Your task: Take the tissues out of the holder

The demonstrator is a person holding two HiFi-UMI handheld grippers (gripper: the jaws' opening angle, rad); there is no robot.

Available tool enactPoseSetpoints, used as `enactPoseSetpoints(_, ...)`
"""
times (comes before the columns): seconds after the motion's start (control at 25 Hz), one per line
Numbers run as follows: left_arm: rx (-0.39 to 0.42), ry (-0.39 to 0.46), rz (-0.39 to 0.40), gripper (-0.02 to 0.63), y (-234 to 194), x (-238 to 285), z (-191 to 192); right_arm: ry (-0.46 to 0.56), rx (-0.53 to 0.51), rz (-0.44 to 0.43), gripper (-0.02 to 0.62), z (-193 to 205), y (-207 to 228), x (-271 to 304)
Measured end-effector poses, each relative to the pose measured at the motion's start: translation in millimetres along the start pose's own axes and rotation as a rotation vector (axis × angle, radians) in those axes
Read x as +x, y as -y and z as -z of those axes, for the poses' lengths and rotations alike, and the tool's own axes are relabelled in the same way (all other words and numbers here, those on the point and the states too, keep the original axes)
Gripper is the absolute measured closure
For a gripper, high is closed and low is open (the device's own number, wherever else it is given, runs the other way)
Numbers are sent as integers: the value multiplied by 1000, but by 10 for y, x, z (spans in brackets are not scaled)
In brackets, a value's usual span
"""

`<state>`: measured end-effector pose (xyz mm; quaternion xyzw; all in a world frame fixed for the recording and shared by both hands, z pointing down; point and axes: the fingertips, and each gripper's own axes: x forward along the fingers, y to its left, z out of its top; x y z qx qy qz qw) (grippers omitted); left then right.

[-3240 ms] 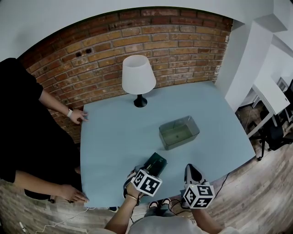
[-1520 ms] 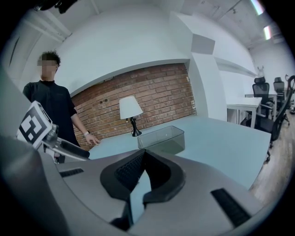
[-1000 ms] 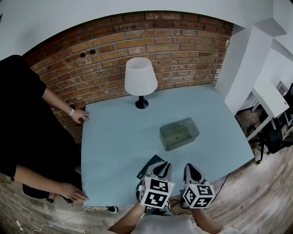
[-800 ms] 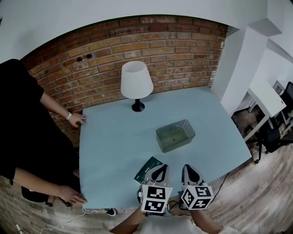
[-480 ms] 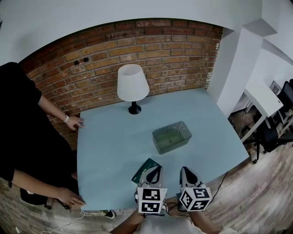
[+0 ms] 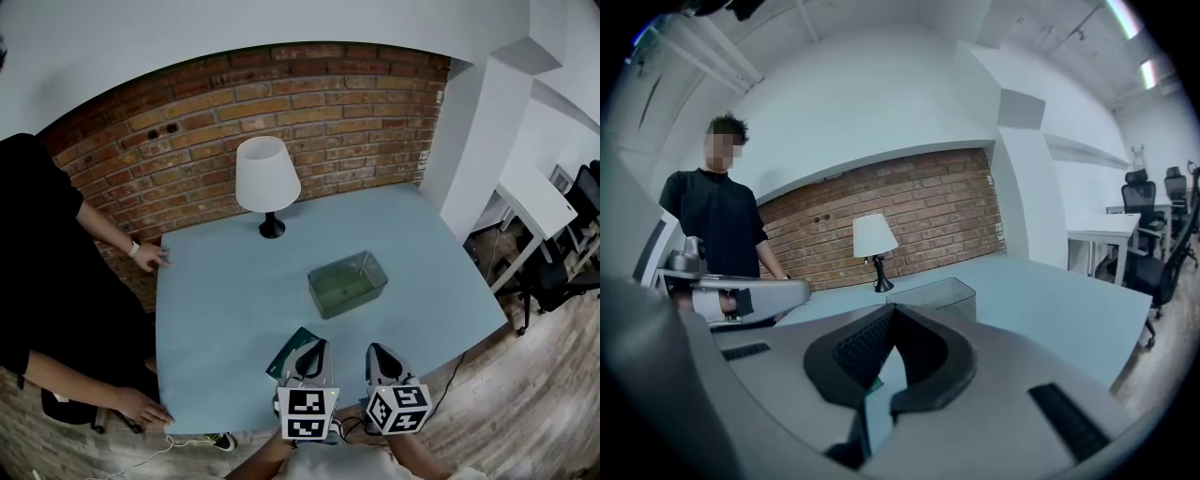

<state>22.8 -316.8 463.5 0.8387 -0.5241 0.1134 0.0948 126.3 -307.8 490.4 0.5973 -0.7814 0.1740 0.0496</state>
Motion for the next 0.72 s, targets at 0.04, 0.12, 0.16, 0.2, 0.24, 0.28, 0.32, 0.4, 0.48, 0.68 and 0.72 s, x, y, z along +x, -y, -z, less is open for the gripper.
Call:
enactPoseSetpoints(0.04,0,-2,0,597,2,4,3,0,0,0,592,-1,4,-1)
enactPoseSetpoints(0.12,0,-6,-1,597,4,8,14,0,2,1,592,2,16,-3)
enactPoseSetpoints(0.16,0,-8,-2,597,3,9,18,0,2,1,592,5,20,-4)
enactPoseSetpoints(0.2,1,-9,-3,597,1,8,22,-1,2,1,592,7,21,-3)
enactPoseSetpoints(0.24,1,-10,-3,597,-3,8,26,-2,2,1,592,8,21,-2)
enactPoseSetpoints(0.28,1,-12,-4,597,-8,9,31,-2,2,1,592,10,21,0)
enactPoseSetpoints(0.32,1,-15,-6,597,-14,12,37,-2,2,1,592,11,21,4)
enactPoseSetpoints(0.4,4,-18,-10,597,-25,16,52,-2,2,1,592,20,22,12)
enactPoseSetpoints(0.48,7,-20,-14,597,-34,19,70,-3,3,1,592,33,28,17)
enactPoseSetpoints(0.68,3,-25,-23,597,-63,32,80,-3,6,2,592,27,45,34)
enactPoseSetpoints(0.72,2,-25,-24,597,-67,36,77,-3,6,3,592,21,50,38)
